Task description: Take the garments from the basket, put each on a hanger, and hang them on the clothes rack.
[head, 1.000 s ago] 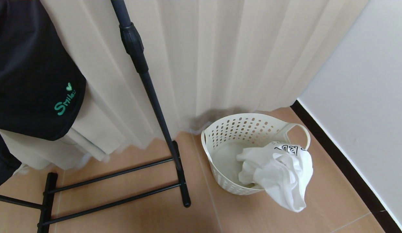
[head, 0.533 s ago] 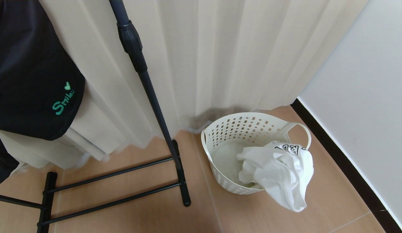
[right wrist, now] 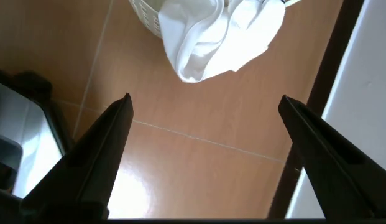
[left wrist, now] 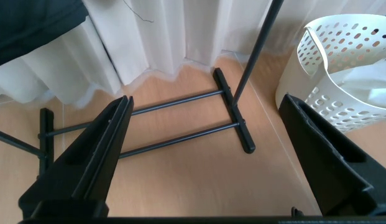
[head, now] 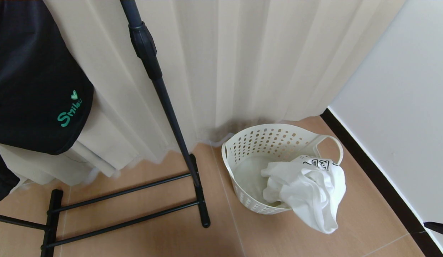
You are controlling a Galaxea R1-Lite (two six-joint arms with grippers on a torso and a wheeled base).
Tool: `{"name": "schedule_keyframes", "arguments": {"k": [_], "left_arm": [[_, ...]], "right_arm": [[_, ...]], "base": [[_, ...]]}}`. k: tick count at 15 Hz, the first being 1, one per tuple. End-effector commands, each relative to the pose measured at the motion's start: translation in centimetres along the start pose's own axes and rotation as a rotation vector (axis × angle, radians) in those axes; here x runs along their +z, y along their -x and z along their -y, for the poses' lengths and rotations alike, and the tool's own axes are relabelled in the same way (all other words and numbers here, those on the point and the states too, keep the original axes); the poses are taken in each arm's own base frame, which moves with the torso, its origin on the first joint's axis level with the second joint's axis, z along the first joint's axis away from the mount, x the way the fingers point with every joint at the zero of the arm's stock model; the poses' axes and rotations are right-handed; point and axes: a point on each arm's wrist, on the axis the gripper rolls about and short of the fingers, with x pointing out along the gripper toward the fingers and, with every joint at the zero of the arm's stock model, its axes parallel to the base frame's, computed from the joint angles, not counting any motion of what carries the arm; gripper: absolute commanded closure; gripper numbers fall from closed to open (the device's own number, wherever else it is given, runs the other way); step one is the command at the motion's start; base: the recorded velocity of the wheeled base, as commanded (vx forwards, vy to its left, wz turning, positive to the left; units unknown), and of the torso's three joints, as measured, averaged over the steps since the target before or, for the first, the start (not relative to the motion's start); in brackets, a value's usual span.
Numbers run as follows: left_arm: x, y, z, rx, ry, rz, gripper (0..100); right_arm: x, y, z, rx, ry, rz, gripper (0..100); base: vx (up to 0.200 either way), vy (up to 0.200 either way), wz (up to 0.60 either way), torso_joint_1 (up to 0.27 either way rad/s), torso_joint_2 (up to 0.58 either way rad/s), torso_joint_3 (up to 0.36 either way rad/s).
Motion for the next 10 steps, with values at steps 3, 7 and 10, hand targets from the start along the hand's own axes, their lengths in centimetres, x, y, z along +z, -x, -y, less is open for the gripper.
{"name": "schedule_keyframes", "arguments": {"k": [3, 7, 10], "left_arm": [[0.0, 0.0, 0.0, 0.002, 0.000, -0.001, 0], [0.0, 0.0, 0.0, 0.002, 0.000, -0.001, 0], [0.0, 0.0, 0.0, 0.000, 0.000, -0.001, 0]], "right_arm": [[5.7, -10.7, 4.0, 0.021, 0.204, -0.203, 0], [6.5, -18.0, 5.4, -0.110, 0.314, -0.236, 0], [6.6, -22.3, 5.8, -0.149, 0.317, -0.231, 0]], "base": [[0.000, 0.000, 0.00, 0.000, 0.00, 0.000], [0.000, 0.000, 0.00, 0.000, 0.00, 0.000], [0.000, 0.000, 0.00, 0.000, 0.00, 0.000]]}}
